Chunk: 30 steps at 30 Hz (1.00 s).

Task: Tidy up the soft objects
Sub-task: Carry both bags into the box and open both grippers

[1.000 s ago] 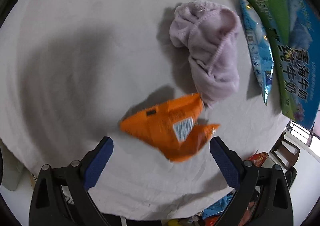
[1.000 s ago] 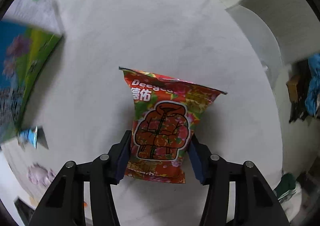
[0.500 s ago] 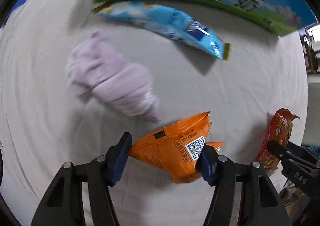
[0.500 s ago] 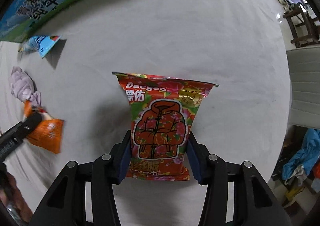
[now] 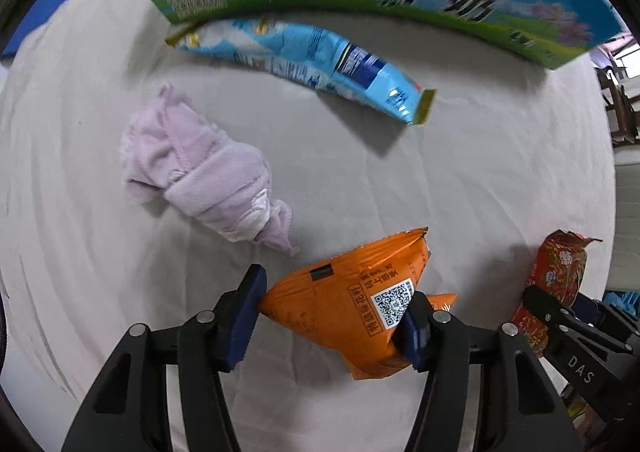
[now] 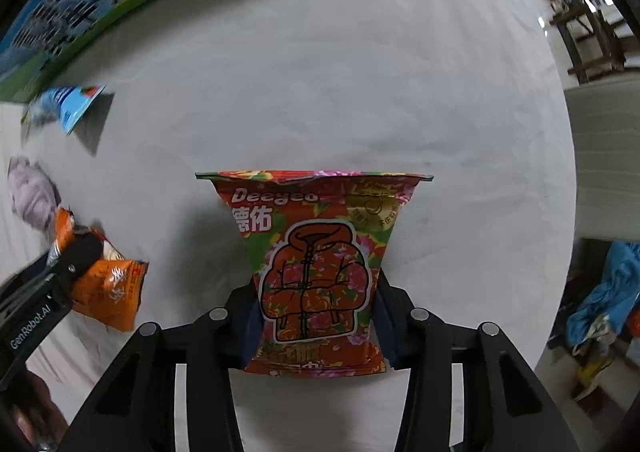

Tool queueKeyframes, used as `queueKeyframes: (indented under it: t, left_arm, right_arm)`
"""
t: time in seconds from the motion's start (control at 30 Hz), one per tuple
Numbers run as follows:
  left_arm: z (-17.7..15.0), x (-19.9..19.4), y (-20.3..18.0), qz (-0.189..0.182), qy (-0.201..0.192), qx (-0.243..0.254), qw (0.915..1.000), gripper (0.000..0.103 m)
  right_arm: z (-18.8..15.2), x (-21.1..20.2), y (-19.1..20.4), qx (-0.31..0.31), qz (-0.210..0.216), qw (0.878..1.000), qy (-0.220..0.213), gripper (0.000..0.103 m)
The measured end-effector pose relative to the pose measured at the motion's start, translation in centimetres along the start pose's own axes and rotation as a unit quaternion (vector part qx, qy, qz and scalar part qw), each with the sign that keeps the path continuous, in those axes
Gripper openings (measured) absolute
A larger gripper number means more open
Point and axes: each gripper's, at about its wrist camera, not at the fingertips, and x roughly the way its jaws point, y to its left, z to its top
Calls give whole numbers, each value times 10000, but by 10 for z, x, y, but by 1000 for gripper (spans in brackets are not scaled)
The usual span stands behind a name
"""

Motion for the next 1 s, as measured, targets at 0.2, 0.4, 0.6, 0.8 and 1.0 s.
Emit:
queueKeyframes:
  t: [0.2, 0.4, 0.6, 0.8, 1.0]
  left_arm:
    - [-8, -60, -10, 73, -584, 126, 9982, 56]
    - [-6, -131, -17, 78, -1303, 233, 9912, 56]
    - [-1, -189, 23, -11, -1794, 226, 9835, 56]
    - [8, -215, 38, -106, -2084, 126, 9779, 56]
    - [14, -228, 45, -189, -2185, 83, 9756, 56]
  right_arm:
    - [-8, -59, 18, -244, 206, 9986, -426, 47]
    - [-10, -121, 26, -568, 271, 9931, -987, 47]
    - [-14, -178, 38, -740, 434, 9862, -1417, 47]
    - [-20, -213, 44, -839, 590, 9794, -1739, 47]
    - [-22, -235, 52, -919, 641, 9755, -1891, 47]
